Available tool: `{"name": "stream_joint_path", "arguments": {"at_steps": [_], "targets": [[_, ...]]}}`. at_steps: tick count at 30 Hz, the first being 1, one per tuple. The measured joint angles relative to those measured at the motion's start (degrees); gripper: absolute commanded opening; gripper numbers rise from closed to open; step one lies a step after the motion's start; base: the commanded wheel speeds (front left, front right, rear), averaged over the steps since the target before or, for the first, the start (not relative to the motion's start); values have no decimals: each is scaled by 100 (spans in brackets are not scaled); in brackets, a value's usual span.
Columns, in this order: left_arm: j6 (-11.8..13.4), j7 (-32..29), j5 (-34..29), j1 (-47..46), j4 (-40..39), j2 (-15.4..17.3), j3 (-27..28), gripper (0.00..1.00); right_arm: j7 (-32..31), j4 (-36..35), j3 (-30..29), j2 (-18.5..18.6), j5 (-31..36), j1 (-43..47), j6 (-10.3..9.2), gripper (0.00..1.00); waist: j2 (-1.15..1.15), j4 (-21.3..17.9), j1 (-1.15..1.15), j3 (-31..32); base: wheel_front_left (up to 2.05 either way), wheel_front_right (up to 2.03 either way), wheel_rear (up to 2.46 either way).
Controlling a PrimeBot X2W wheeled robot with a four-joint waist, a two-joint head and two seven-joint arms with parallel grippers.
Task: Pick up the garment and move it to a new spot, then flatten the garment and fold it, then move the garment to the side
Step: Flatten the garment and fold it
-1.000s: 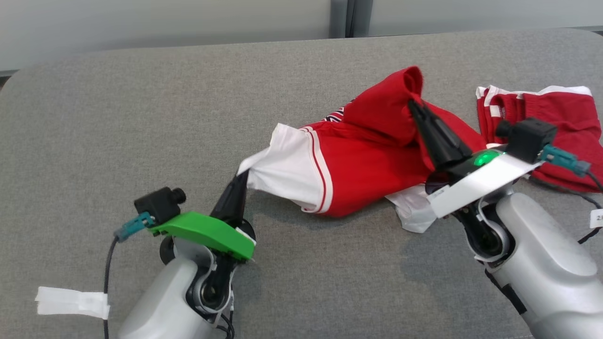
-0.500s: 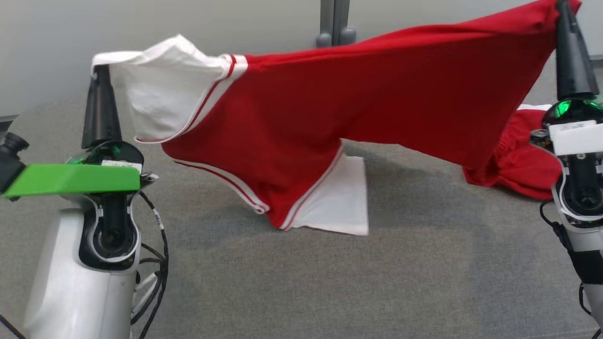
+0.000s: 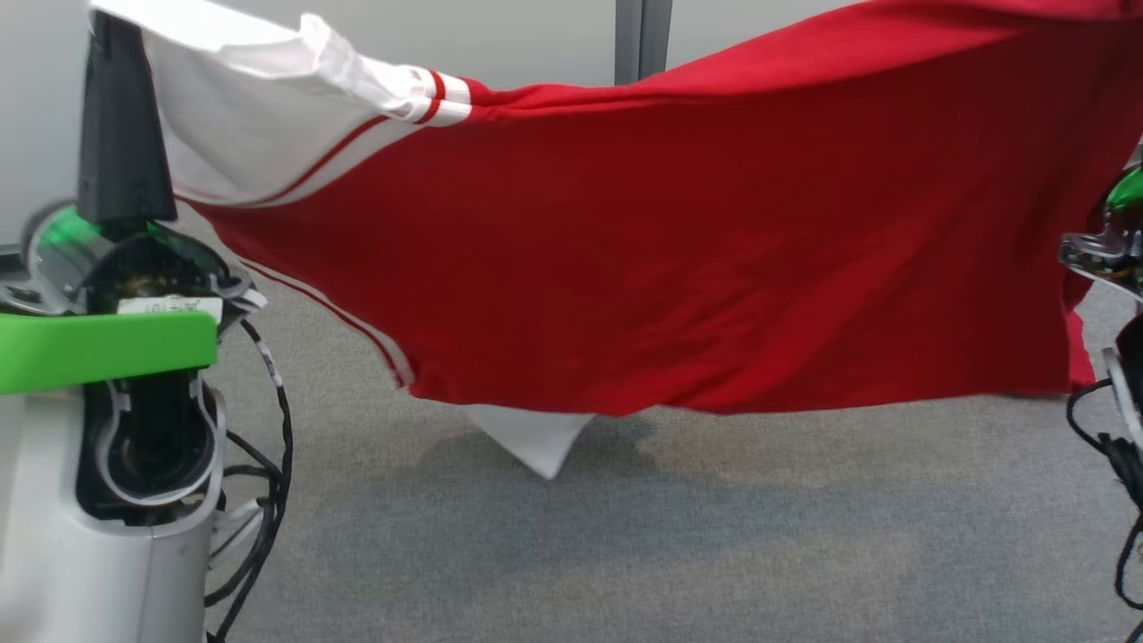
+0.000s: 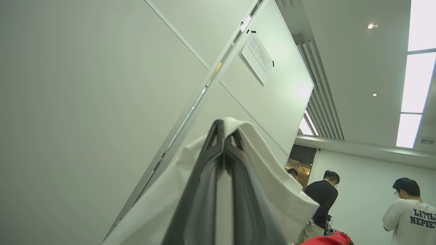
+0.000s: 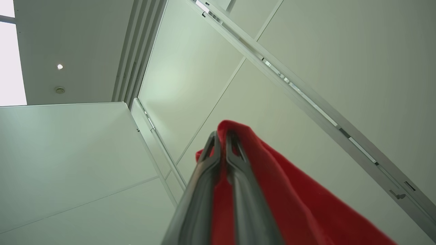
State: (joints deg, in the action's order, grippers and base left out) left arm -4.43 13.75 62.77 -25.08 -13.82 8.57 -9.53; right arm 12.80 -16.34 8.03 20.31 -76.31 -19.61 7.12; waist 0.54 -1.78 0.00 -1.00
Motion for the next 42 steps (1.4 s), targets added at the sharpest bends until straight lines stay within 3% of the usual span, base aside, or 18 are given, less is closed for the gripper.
{"name": "stream_joint_path", "arguments": {"at_steps": [4, 7, 11, 14, 17, 20, 24, 28, 35, 39, 42], "targets": [[134, -290, 15, -187, -459, 121, -58, 0, -226, -112, -54, 243, -34, 4, -26, 0, 0, 54, 0, -64, 0, 0, 0], [426, -584, 56, -186, -393, 191, -127, 0, -502, 82, 36, 387, 19, 13, -338, 0, 0, 84, 0, -152, 0, 0, 0], [855, -1206, 167, -189, 333, 285, -435, 0, -1157, 947, 698, 390, 73, -91, -870, 0, 0, 104, 0, -339, 0, 0, 0], [1118, -1223, -288, -538, 1054, 521, -274, 0, -1346, 1580, 1010, 382, 715, -954, -1150, 0, 0, 113, 0, -514, 0, 0, 0], [1116, -808, -786, -1889, 1115, 535, 159, 0, -866, 1591, 444, 38, 1004, -2668, -1329, 0, 0, 121, 0, -692, 0, 0, 0], [1045, -498, -1009, -3186, 793, 470, 305, 0, -504, 1481, 71, -225, 936, -3807, -1284, 0, 0, 146, 0, -842, 0, 0, 0], [958, -477, -1203, -3284, 761, 590, 97, 0, -708, 2011, 528, -194, 966, -3704, -1251, 0, 0, 193, 0, -995, 0, 0, 0], [866, -724, -1200, -2334, 1160, 622, -394, 0, -1012, 2710, 905, -169, 981, -2965, -1278, 0, 0, 213, 0, -1145, 0, 0, 0], [882, -548, -1195, -286, 2283, 157, -958, 0, -1224, 3935, 1161, -274, 902, -1876, -1328, 0, 0, 254, 0, -1523, 0, 0, 0], [845, -305, -1159, 188, 2631, -155, -1149, 0, -1246, 4414, 1196, -511, 701, -1547, -1327, 0, 0, 285, 0, -1762, 0, 0, 0], [656, -121, -1110, 230, 2748, -282, -1192, 0, -1270, 4656, 1177, -646, 528, -1480, -1201, 0, 0, 315, 0, -1903, 0, 0, 0]]}}
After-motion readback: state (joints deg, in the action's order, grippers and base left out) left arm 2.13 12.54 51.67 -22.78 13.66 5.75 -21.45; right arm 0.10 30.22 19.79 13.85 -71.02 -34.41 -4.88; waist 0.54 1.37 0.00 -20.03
